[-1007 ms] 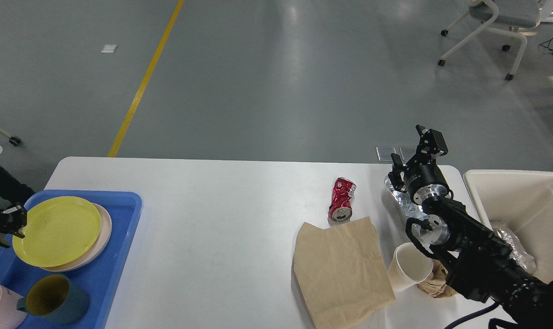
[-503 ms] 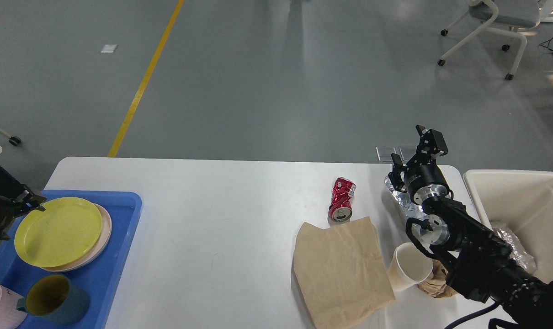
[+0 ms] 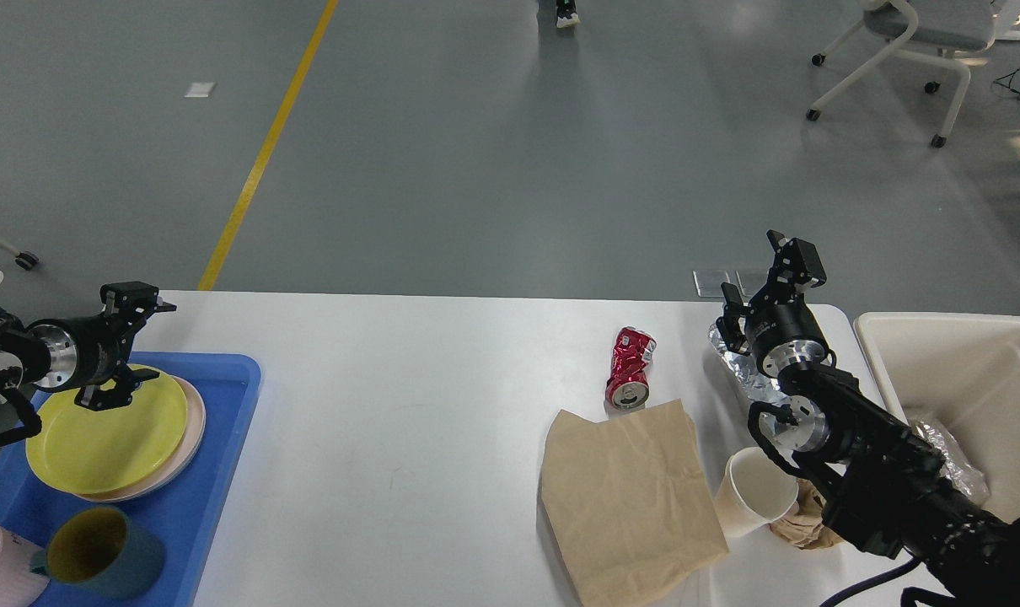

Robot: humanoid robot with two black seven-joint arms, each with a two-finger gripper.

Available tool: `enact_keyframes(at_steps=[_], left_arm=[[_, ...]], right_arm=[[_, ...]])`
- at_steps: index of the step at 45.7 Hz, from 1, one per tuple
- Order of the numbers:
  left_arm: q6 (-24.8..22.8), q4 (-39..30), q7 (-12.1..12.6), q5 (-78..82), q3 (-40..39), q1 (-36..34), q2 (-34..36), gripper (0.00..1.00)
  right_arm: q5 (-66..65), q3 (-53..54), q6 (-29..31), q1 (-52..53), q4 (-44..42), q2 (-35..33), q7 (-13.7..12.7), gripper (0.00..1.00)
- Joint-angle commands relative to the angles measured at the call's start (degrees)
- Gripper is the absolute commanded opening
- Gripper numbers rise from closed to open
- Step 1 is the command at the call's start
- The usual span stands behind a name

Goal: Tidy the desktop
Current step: 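Open the left gripper and raise it away from the tray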

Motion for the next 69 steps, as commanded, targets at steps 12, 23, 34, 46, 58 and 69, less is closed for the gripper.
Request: enact_keyframes(at_steps=[12,23,34,46,58,69], left_arm=[[-0.27,0.03,0.0,0.14,-50.03,11.43,-0.54,0.96],[-0.18,0.03,-0.35,-0.38,-71.14,12.32,-2.74,0.96],[4.55,-0.06,-11.51,-0.21,-79.24,10.83,-5.46,0.96],[8.34,-0.15,-13.71,0.23,-78.18,5.56,-10.47,0.96],[8.17,-0.67,-13.98,1.9,-68.78,0.98,-14.42,0.96],[4.22,-0.76,-13.98,1.81,-68.69,1.86,-20.4,0.96]], right_arm=[[-0.01,0.01,0.0,0.0,-0.01,0.0,0.0,1.0],[-0.01,0.01,0.0,0.0,-0.01,0.0,0.0,1.0],[-0.01,0.01,0.0,0.0,-0.01,0.0,0.0,1.0],[-0.01,0.01,0.0,0.0,-0.01,0.0,0.0,1.0],[-0.01,-0.08,0.0,0.0,-0.01,0.0,0.0,1.0],[-0.01,0.01,0.0,0.0,-0.01,0.0,0.0,1.0]])
